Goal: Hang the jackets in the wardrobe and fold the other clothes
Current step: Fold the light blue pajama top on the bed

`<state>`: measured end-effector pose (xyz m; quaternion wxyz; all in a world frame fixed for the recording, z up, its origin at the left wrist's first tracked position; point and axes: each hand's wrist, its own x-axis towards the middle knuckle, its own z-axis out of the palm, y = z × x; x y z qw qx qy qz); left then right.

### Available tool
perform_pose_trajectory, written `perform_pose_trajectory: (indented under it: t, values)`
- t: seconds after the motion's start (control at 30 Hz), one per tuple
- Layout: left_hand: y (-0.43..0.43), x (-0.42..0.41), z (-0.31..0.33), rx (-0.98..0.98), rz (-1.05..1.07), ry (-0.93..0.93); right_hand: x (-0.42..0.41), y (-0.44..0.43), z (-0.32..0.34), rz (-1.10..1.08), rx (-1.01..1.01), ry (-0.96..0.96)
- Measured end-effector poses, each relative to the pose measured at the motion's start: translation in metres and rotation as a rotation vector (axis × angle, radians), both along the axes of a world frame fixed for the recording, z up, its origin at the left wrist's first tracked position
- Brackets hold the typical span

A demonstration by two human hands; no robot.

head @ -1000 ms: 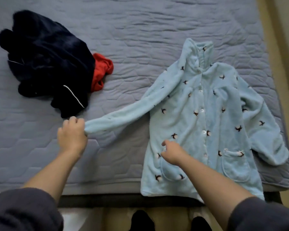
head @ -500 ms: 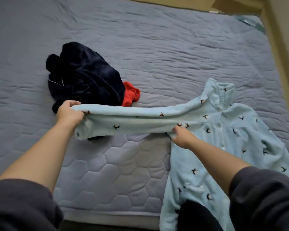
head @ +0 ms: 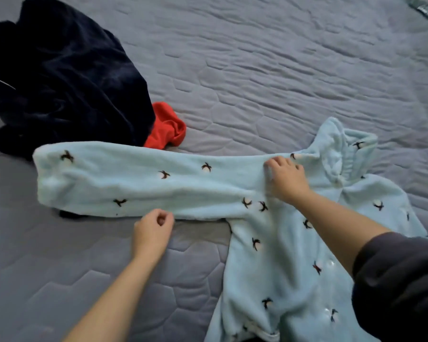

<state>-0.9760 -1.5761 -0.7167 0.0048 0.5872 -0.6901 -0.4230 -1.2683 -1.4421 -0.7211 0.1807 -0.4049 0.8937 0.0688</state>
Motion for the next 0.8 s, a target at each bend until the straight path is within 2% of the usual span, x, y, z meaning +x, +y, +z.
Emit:
perform_pose_trajectory:
  t: [0.1, 0.23, 0.3, 0.37, 0.43, 0.5, 0.57, 0.63, 0.7, 0.73, 0.8]
  values:
    - [0.041, -0.042, -0.023, 0.523, 0.210, 0.077, -0.021, 0.004, -0.013, 0.106, 0.024, 0.046]
    - [0.077, -0.084, -0.030, 0.801, 0.257, 0.197, -0.041, -0.007, -0.025, 0.099, 0.168, -0.067]
    - [0.087, -0.097, -0.035, 0.760, 0.182, 0.205, -0.057, -0.019, -0.021, 0.106, 0.142, -0.151]
    - [0.090, -0.103, -0.040, 0.569, 0.102, 0.087, -0.074, -0.031, -0.015, 0.060, -0.066, -0.202]
    - [0.086, -0.101, -0.041, 0.428, 0.164, -0.015, -0.082, -0.040, -0.014, 0.030, -0.226, -0.155]
    - [0.082, -0.091, -0.041, 0.434, 0.165, -0.073, -0.073, -0.044, -0.018, 0.026, -0.147, -0.156]
    - [0.080, -0.078, -0.041, 0.603, 0.147, -0.055, -0.062, -0.045, -0.027, 0.020, 0.047, -0.253]
    - [0.073, -0.071, -0.033, 0.854, 0.177, 0.032, -0.058, -0.048, -0.025, 0.007, 0.139, -0.416]
    - [0.063, -0.070, -0.029, 0.989, 0.320, 0.240, -0.062, -0.058, -0.019, -0.036, 0.115, -0.569]
    - [0.056, -0.072, -0.028, 0.976, 0.481, 0.395, -0.065, -0.063, -0.016, -0.046, 0.109, -0.613]
    - [0.037, -0.074, -0.028, 0.805, 0.838, 0.649, -0.065, -0.075, -0.013, -0.028, 0.057, -0.646]
